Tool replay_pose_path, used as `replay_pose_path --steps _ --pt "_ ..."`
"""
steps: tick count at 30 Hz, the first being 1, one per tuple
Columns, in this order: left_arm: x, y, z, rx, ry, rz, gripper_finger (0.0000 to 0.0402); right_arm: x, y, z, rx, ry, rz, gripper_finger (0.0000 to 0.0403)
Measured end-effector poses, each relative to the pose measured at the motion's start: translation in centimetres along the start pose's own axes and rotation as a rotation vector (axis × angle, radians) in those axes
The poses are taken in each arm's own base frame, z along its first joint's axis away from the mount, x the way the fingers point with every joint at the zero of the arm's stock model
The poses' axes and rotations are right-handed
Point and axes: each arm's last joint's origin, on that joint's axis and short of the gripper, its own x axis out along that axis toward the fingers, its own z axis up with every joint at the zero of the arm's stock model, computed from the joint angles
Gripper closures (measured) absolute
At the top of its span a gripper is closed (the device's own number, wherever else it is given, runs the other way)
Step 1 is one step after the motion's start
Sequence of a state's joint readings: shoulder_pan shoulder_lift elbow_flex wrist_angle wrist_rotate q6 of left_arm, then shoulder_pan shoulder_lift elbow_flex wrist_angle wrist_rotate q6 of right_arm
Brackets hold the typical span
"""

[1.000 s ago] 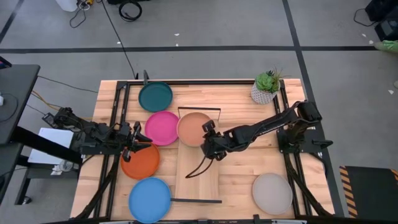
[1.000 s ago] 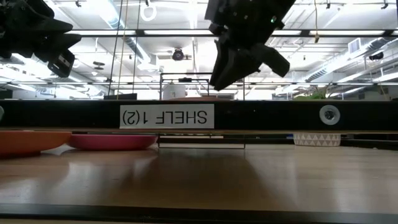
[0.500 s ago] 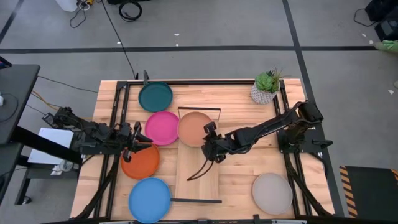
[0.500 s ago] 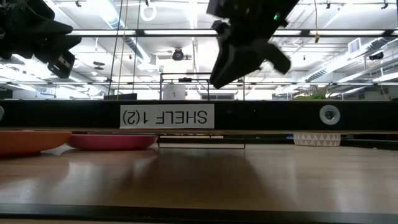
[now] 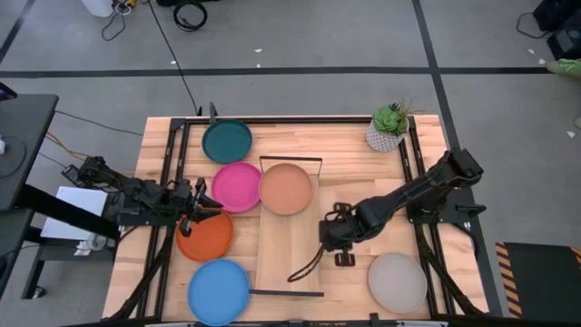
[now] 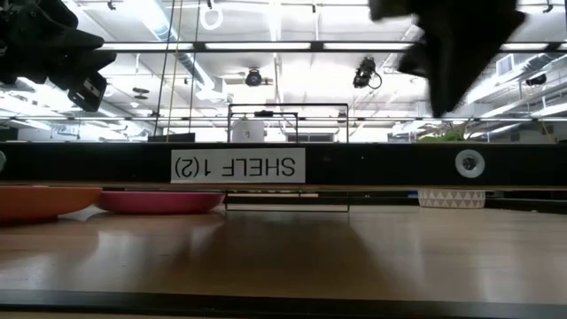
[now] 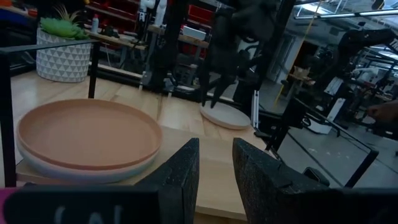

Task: Place and stack plates onto a shelf
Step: Stack the gray plate on top of the light brown plate on the shelf

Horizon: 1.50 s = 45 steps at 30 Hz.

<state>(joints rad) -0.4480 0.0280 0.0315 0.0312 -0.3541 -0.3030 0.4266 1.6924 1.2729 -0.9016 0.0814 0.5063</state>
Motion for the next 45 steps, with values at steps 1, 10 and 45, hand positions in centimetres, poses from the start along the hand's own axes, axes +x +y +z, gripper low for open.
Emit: replay_pose_path --steps 1,10,45 --pt "0.0 0.0 0.0 0.000 0.000 0.000 0.0298 0.3 0.2 -0.6 0.053 0.021 -0.007 0.0308" --pt "0.0 0.0 0.0 -0.001 -0.001 -0.001 0.0299 1.8 2.7 -3.6 0.730 0.219 0.087 0.0306" --pt "0.0 0.0 0.0 -0.001 -0.002 -0.001 0.0299 7.1 4.4 -10.8 1.302 0.394 0.040 0.0310"
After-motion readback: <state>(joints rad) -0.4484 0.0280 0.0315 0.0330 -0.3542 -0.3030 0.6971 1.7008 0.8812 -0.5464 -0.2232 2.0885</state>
